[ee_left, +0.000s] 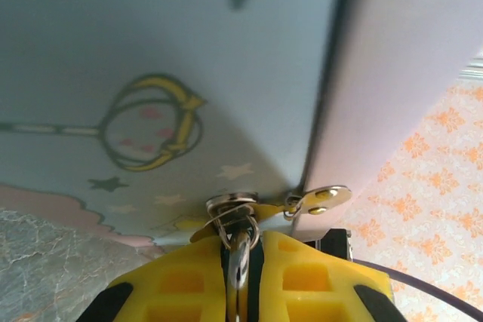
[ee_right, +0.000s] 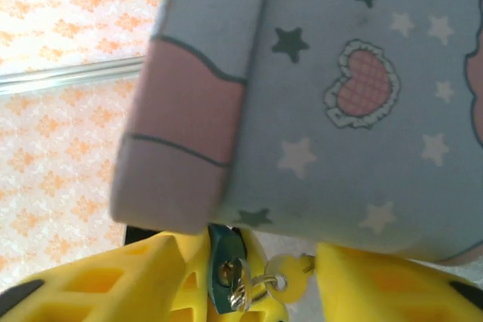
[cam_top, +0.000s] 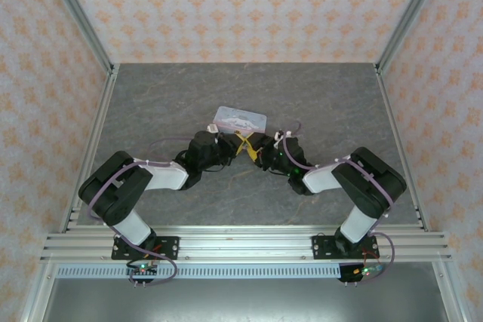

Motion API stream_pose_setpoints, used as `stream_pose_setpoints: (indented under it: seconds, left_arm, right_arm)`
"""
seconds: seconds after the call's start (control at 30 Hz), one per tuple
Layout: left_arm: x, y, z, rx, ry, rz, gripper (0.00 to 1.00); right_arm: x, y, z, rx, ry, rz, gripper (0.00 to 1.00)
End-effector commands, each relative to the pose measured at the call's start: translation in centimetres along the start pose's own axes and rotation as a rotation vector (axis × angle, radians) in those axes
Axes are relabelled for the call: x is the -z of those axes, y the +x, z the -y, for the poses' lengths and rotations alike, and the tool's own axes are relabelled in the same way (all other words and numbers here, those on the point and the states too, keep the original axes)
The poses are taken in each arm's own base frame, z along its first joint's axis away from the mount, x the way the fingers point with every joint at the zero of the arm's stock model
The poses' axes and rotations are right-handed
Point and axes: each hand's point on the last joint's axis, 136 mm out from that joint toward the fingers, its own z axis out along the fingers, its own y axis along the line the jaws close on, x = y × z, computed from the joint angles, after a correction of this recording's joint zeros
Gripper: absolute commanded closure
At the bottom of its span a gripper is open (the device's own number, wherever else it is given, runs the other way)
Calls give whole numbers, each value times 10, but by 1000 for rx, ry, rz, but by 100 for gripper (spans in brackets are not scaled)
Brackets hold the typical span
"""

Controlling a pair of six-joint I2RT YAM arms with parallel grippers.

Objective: Unlock a padlock with a key

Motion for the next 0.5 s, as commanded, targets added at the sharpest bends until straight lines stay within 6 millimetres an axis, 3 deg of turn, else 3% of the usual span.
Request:
stream_pose_setpoints:
  seconds: [0.0, 0.27, 0.47]
  left_arm:
    - [-6, 20, -11, -55, -13, -70, 100]
    - [-12, 11, -23, -77, -51, -50, 100]
    - [-11, 6, -21, -91, -63, -48, 100]
  right_arm:
    - [10, -5, -22, 35, -86, 11, 31]
    - [42, -2, -17, 209, 60, 8, 1]
    - [69, -6, -21, 480, 191, 31, 3]
